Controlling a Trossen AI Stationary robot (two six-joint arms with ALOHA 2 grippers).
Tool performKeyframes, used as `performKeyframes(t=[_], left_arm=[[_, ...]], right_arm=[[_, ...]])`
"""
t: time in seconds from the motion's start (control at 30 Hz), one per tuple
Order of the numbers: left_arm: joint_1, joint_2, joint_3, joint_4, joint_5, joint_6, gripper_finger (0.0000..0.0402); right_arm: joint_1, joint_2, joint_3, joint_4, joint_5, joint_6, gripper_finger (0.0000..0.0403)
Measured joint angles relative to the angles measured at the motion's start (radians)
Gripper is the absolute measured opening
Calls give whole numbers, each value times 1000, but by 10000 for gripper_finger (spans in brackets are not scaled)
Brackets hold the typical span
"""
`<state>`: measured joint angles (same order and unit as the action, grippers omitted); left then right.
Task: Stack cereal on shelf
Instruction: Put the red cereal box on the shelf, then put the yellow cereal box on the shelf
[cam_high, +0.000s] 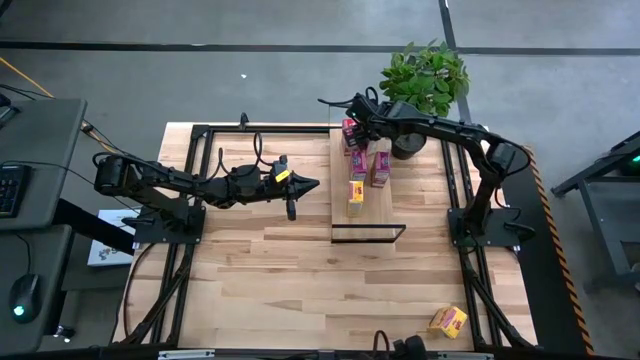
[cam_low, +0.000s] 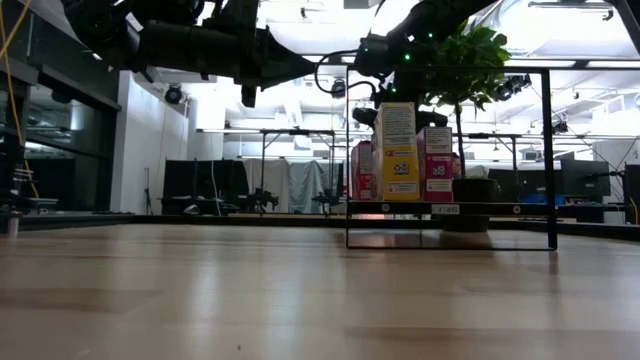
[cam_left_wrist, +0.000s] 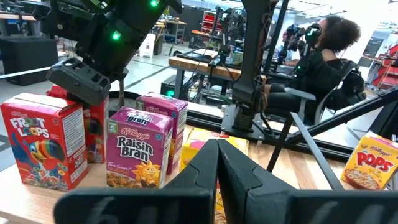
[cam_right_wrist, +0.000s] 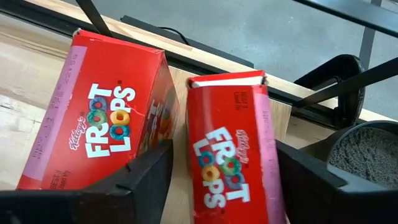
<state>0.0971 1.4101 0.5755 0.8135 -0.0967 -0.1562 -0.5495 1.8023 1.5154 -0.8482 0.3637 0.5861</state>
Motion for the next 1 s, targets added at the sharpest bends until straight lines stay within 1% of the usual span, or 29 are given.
performKeyframes(t=[0.3, 0.53, 1.0], left_arm=[[0, 0, 0, 0, 0, 0, 0], [0, 0, 0, -1, 0, 0, 0], [0, 0, 0, -1, 0, 1, 0]], right_arm=[[0, -19, 0, -18, -7, -19, 251], [7, -63, 0, -53, -24, -30, 251], [31, -156, 2, -42, -48, -67, 251]])
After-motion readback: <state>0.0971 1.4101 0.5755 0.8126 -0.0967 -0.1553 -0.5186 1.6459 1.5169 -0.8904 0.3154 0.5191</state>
